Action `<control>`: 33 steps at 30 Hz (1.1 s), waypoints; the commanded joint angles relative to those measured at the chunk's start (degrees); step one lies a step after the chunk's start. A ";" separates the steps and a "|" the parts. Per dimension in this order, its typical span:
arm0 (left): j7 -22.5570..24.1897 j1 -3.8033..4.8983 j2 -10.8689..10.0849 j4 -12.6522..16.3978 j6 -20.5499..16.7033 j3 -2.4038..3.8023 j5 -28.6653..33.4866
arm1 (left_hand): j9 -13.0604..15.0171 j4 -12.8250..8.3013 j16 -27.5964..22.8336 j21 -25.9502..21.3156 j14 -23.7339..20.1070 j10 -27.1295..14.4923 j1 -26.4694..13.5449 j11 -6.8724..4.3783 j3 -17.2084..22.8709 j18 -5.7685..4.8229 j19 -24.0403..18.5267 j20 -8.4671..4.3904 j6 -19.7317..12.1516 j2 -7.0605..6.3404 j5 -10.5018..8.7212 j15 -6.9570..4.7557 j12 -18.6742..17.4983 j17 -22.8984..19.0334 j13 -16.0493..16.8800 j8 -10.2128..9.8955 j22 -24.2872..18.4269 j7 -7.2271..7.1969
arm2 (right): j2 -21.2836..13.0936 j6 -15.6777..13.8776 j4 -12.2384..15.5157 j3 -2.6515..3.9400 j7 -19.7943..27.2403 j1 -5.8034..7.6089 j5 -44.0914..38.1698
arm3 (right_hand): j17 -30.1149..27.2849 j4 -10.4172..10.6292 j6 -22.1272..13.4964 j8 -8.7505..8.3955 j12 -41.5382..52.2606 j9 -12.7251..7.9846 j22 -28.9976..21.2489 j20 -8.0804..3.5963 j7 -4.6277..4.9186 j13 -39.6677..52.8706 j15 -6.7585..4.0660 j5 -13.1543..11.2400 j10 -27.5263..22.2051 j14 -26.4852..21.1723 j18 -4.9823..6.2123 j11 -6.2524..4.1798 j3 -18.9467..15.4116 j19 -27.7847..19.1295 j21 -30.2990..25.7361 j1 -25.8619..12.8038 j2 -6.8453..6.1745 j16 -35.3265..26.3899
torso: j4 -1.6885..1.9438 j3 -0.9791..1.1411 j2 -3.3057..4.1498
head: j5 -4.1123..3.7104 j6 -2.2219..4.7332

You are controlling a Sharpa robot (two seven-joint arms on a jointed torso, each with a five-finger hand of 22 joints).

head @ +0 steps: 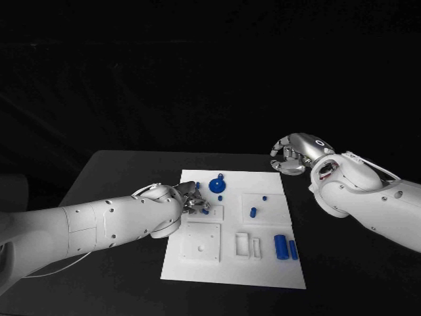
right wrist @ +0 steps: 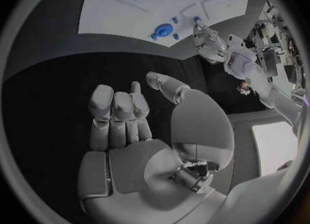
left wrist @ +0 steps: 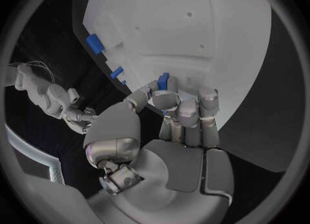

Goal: Assemble the parts on the task board

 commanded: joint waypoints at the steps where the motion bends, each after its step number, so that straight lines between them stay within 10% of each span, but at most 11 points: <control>1: -0.09 -0.33 0.51 0.43 3.88 -0.20 -1.30 | 0.18 0.22 0.33 0.35 0.63 -2.40 1.00 -2.55 0.05 0.66 0.14 -6.10 9.50 -0.11 -0.58 -4.04 0.33 -0.16 -0.10 3.28 0.83 -6.09 | -0.05 0.67 0.06 0.03 0.49 0.02 -0.22 | 0.09 -0.38 1.42 -0.27 -0.30 0.09 0.48 -0.33 0.82 -0.07 -0.03 0.55 -2.63 0.50 4.83 1.28 0.02 -0.07 -0.40 0.34 0.15 -0.39 | 0.04 -0.01 -0.02 | -0.04 -0.02; 33: -0.89 -0.33 1.30 -0.64 6.05 -0.19 -3.50 | 0.17 0.02 0.58 0.43 0.52 -2.63 2.79 -2.62 0.25 0.74 0.10 -6.03 9.19 -0.40 -0.77 -4.07 0.89 -0.86 -0.55 3.84 0.79 -6.14 | -0.19 0.73 0.06 0.03 0.64 0.02 -0.18 | 0.12 -0.54 1.46 -0.31 -0.31 0.13 0.51 -0.31 0.82 -0.12 -0.04 1.67 -2.66 0.51 4.83 1.27 -0.03 -0.05 -0.46 0.30 0.18 -0.44 | 0.12 -0.07 -0.02 | -0.39 -0.12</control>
